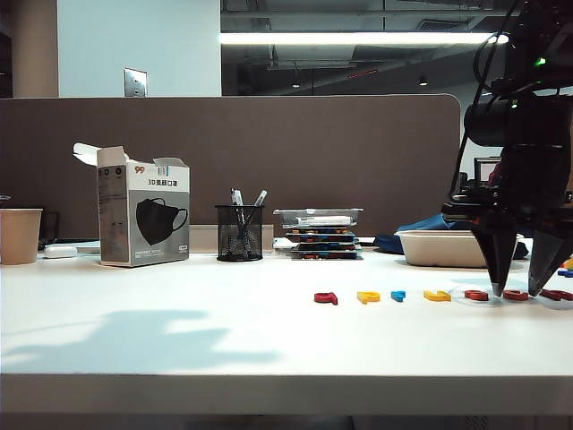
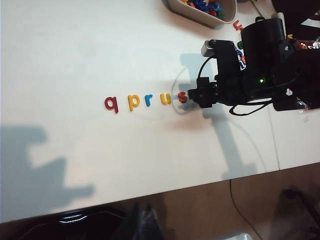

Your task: Select the appropriate letters from the row of letter magnets placed on the table to arrange into the word "cup".

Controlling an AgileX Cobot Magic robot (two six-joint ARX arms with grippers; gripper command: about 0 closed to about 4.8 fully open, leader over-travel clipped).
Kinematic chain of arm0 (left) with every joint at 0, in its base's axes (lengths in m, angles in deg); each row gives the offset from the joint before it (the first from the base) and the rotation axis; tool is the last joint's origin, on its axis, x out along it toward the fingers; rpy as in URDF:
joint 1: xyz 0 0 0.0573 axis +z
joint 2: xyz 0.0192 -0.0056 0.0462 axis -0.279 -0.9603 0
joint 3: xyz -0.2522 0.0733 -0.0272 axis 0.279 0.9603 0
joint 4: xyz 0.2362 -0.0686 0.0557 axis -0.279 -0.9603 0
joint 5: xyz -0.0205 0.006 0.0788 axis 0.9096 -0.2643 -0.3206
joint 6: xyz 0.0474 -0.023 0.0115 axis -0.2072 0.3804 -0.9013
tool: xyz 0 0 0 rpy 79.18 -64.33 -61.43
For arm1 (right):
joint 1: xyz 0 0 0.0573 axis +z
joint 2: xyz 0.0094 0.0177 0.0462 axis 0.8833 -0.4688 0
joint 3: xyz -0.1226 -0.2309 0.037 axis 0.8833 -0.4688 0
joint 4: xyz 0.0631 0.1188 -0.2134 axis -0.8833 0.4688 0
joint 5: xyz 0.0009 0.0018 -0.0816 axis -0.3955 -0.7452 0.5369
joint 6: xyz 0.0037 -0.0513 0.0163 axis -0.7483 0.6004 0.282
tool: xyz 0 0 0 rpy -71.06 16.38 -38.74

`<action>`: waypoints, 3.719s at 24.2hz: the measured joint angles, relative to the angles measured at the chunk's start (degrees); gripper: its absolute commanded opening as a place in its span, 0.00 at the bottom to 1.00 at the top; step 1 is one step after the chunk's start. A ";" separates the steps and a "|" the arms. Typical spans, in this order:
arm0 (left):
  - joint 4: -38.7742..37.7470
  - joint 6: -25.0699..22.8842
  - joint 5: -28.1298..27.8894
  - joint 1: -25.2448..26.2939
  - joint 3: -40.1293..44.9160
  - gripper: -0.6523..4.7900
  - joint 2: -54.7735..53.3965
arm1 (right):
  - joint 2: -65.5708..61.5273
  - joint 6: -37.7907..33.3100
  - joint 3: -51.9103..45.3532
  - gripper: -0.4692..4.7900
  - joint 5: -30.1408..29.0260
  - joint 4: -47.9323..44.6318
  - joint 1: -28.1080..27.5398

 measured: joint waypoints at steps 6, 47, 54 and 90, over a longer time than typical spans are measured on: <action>0.00 0.00 0.00 0.00 0.00 0.11 0.00 | 0.00 -0.02 0.00 0.46 0.00 0.00 0.00; 0.00 0.00 0.00 0.00 0.00 0.11 0.00 | 0.00 0.20 -0.31 0.28 -0.02 -0.26 0.00; 0.00 0.00 0.00 0.00 0.00 0.11 0.00 | 0.00 0.22 -0.28 0.28 0.00 -0.26 0.00; 0.02 0.00 0.00 0.00 0.02 0.11 0.00 | 11.15 -3.56 1.55 0.29 -5.35 8.17 1.03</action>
